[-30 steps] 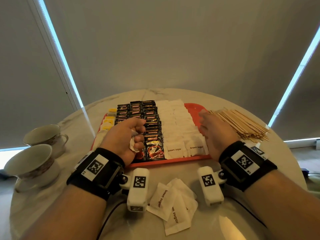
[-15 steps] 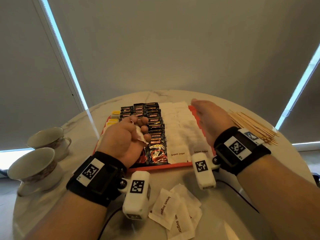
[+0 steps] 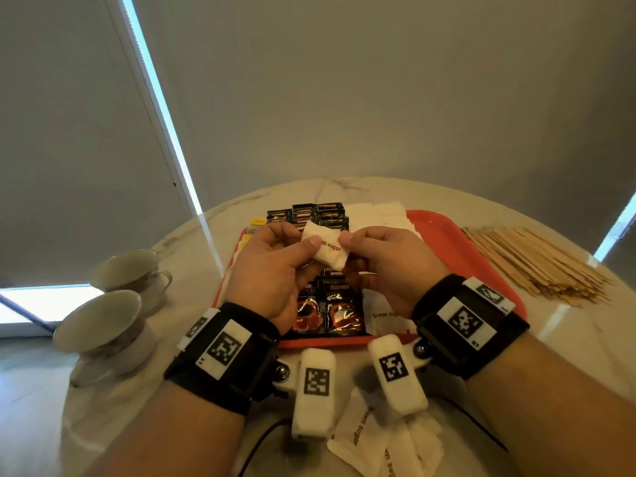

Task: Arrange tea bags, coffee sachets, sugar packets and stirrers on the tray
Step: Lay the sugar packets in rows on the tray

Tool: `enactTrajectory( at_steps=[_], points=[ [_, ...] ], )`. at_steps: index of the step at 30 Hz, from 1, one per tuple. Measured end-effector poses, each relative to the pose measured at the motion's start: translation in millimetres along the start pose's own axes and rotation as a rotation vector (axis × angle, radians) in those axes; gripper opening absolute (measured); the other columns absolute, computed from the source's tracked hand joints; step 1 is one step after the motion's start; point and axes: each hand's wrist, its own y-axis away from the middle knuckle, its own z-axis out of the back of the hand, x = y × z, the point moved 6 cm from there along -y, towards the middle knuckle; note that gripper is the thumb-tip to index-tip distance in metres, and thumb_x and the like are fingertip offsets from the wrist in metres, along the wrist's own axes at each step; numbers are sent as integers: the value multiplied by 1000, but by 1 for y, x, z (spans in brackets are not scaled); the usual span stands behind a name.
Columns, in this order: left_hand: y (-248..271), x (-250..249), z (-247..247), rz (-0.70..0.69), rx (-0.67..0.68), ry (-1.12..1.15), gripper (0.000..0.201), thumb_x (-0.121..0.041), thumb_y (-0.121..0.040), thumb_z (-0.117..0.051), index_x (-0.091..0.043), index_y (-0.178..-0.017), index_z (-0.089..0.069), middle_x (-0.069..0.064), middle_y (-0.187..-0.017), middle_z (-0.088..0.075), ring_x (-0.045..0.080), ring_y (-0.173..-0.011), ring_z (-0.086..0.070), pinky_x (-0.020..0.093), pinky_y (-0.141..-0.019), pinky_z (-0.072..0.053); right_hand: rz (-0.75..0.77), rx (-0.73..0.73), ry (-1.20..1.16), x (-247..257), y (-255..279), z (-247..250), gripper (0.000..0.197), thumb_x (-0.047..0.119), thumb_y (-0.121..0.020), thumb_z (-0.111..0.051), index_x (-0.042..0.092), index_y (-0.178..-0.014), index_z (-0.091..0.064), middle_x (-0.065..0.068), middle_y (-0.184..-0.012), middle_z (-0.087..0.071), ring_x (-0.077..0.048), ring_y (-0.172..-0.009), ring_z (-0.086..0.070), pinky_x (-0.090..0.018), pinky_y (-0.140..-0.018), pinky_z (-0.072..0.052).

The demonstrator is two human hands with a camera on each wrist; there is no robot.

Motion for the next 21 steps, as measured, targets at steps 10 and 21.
enactTrajectory(
  at_steps=[10, 21],
  points=[
    [6, -5, -3, -28, 64, -261, 26, 7, -91, -70, -14, -105, -78, -5, -100, -81, 15, -97, -78, 26, -80, -63, 138, -153, 50, 7, 7, 9, 13, 18, -98, -66, 9, -92, -75, -6, -84, -77, -25, -74, -72, -30, -65, -60],
    [10, -8, -8, -114, 106, -342, 34, 8, -85, -76, -13, -112, -71, 5, -105, -80, 20, -98, -78, 27, -76, -62, 12, -111, 153, 21, 6, 30, 14, -4, -85, -75, 6, -95, -73, -7, -80, -77, -17, -68, -73, -27, -62, -59]
  ],
)
